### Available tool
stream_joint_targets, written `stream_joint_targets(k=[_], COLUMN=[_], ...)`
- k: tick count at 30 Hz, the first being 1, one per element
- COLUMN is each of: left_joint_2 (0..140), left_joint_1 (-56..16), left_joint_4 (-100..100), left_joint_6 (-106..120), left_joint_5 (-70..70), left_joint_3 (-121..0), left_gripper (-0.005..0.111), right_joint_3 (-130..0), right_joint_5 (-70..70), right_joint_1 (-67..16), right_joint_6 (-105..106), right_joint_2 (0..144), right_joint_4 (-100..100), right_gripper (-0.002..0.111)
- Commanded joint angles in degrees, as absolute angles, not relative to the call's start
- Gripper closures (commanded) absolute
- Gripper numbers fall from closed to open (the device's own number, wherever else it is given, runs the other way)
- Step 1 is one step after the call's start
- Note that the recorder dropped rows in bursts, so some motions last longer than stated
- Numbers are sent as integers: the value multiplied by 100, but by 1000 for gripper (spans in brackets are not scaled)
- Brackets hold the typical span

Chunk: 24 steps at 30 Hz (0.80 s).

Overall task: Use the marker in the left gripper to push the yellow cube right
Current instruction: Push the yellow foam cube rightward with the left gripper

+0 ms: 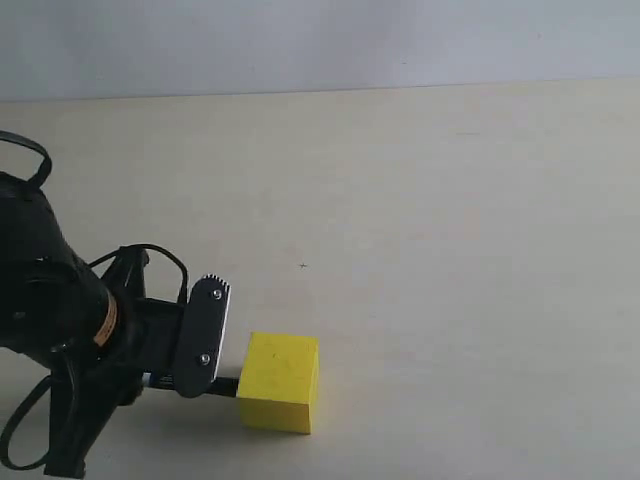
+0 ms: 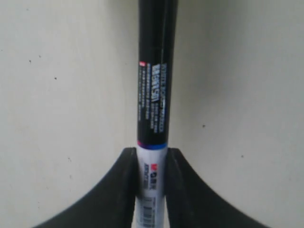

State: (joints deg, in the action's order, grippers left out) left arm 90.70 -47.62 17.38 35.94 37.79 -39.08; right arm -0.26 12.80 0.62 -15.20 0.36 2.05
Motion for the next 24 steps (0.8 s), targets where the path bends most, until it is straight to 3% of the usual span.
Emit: stream_joint_targets(k=[1,6,17,24], left_joint_2=[9070,9070,9070,9070], left_joint_1=[-4789,-4789,-4808,-4808], left_joint_4=[2423,3004,1549,1714], left_joint_6=[3297,2650,3152,3715], left_joint_5=[4807,5033,3441,4137], left_joint_3=[-3931,-3931,-3931,-3931], left_gripper=[107,107,107,107], right_joint_3=[0,0,0,0], right_joint_5=[1273,1273,1273,1273], right_joint_1=[99,99,99,99], right_joint_6=[-1522,-1522,-1522,-1522], right_joint_2=[0,0,0,0], right_joint_4=[199,199,199,199], right_gripper=[108,108,108,108])
